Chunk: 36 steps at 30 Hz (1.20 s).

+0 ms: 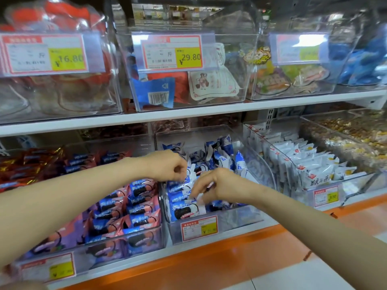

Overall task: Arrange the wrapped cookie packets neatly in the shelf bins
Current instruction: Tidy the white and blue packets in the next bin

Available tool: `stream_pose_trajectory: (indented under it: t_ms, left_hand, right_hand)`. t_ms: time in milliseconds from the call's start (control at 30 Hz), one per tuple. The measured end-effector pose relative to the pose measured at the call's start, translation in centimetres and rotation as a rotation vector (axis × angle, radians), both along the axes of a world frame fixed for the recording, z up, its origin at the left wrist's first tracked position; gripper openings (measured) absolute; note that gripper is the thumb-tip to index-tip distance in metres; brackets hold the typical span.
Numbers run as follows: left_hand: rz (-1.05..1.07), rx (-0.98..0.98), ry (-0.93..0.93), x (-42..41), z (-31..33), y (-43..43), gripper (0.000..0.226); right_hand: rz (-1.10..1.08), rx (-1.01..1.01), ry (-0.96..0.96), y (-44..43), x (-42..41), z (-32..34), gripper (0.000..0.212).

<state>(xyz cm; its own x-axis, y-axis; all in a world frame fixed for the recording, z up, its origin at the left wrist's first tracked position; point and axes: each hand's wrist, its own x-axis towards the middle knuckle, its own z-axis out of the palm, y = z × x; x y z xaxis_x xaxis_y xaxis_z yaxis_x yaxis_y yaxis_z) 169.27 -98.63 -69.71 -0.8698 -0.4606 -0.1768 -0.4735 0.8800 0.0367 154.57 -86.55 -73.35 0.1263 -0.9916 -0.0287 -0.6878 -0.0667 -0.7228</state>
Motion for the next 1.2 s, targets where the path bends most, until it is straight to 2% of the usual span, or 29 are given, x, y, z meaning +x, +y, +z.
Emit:
stream_pose_trajectory:
  t_ms: [67,133,200,233,300,400,500,600,700,767,833,933,1067,1100,1200]
  left_hand:
    - [0.04,-0.018,0.137,-0.4,0.0,-0.6,0.014]
    - [0.069,0.032,0.256,-1.5,-0.4,-1.2,0.017]
    - [0.074,0.075,0.294,-3.2,-1.1,-1.6,0.018]
    - [0.064,0.077,0.275,-4.2,-1.5,-1.7,0.019]
    - [0.045,0.089,0.219,-6.1,-2.4,-2.0,0.02]
    - [0.065,0.22,0.176,-7.9,-2.9,-2.4,0.023]
    - [0.078,0.349,0.08,-8.9,-3.1,-1.9,0.042]
    - [0.051,0.194,-0.027,-9.8,-4.4,-0.9,0.047]
    - [0.024,0.032,-0.027,-10.5,-5.4,-0.4,0.038]
    - [0.064,0.032,0.043,-10.5,-4.9,-0.6,0.026]
    - [0.12,0.124,0.127,-9.9,-3.5,-1.4,0.021]
    - [0.219,0.277,0.299,-7.7,-0.8,-3.0,0.028]
    - [0.318,0.372,0.631,-4.1,0.5,-5.4,0.036]
    - [0.33,0.365,0.686,-3.3,0.3,-6.1,0.034]
    - [0.354,0.211,0.687,-1.9,-0.3,-7.4,0.032]
  right_hand:
    - [-0.23,-0.159,0.062,-1.2,-2.5,1.0,0.013]
    - [-0.452,-0.283,0.35,-2.8,-5.0,1.4,0.016]
    - [-0.505,-0.185,0.685,-4.1,-6.0,1.0,0.031]
    - [-0.494,-0.111,0.794,-4.7,-6.1,0.4,0.039]
    - [-0.469,-0.047,0.88,-5.7,-5.7,-0.6,0.045]
    - [-0.5,-0.061,0.854,-6.5,-6.2,-0.7,0.04]
    - [-0.557,-0.072,0.748,-6.1,-7.1,0.6,0.042]
    - [-0.567,-0.077,0.693,-5.2,-7.6,2.1,0.043]
    - [-0.54,-0.044,0.667,-4.6,-8.1,3.2,0.043]
    - [-0.525,-0.038,0.648,-4.2,-8.5,3.6,0.042]
    - [-0.521,-0.038,0.601,-3.7,-8.8,4.1,0.044]
    - [-0.488,-0.043,0.498,-3.2,-8.9,4.5,0.048]
    - [-0.426,-0.075,0.467,-3.4,-8.8,3.9,0.055]
    - [-0.412,-0.083,0.452,-3.5,-8.6,3.7,0.056]
    - [-0.386,-0.114,0.398,-4.5,-7.8,3.0,0.055]
